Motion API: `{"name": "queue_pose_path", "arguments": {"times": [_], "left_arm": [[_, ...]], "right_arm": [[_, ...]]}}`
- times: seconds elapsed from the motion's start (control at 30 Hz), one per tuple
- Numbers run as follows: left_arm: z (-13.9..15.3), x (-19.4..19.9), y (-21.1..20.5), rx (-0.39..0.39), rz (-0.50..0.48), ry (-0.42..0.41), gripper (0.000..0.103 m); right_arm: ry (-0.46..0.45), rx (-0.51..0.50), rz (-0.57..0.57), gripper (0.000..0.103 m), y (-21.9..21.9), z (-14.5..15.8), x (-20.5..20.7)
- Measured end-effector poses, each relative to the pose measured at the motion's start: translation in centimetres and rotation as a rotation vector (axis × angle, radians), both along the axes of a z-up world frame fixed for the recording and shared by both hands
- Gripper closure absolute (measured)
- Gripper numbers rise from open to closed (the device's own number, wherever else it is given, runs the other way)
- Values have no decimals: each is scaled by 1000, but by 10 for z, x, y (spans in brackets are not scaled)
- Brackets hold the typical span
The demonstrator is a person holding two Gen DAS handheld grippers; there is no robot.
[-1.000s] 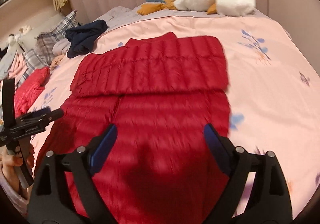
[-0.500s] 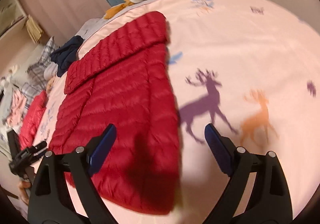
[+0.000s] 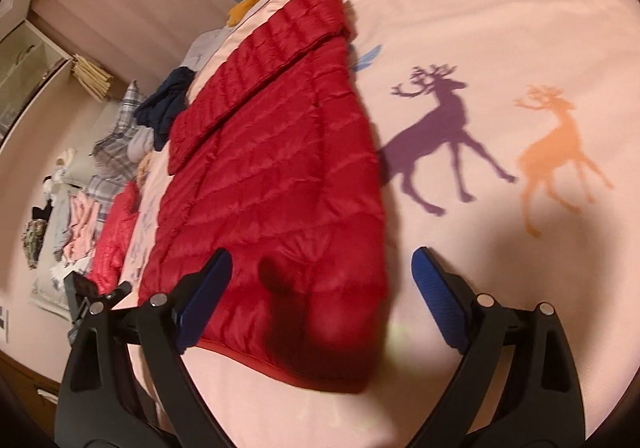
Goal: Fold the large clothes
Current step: 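Move both tools to the hem end of the red jacket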
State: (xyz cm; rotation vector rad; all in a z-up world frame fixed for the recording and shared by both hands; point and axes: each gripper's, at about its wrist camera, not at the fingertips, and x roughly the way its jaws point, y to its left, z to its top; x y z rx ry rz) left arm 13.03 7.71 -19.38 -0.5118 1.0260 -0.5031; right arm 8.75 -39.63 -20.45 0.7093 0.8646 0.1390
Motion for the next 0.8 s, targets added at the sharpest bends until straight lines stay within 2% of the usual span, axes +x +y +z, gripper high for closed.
{"name": "queue_pose_path", "arguments": {"times": [0.23, 0.37, 0.53, 0.67, 0.8], "left_arm": [[-3, 23, -15, -59, -29, 6, 8], [-3, 30, -22, -79, -37, 11, 8], [-1, 27, -34, -27, -53, -4, 8], [-1, 21, -36, 8, -66, -15, 8], [-1, 15, -37, 42, -74, -14, 8]], "right_arm": [[-18, -15, 59, 10, 18, -1, 29], [-26, 20, 72, 11, 22, -3, 42], [-25, 37, 108, 19, 27, -5, 40], [-14, 122, 125, 29, 21, -10, 27], [-17, 150, 144, 29, 23, -10, 10]]}}
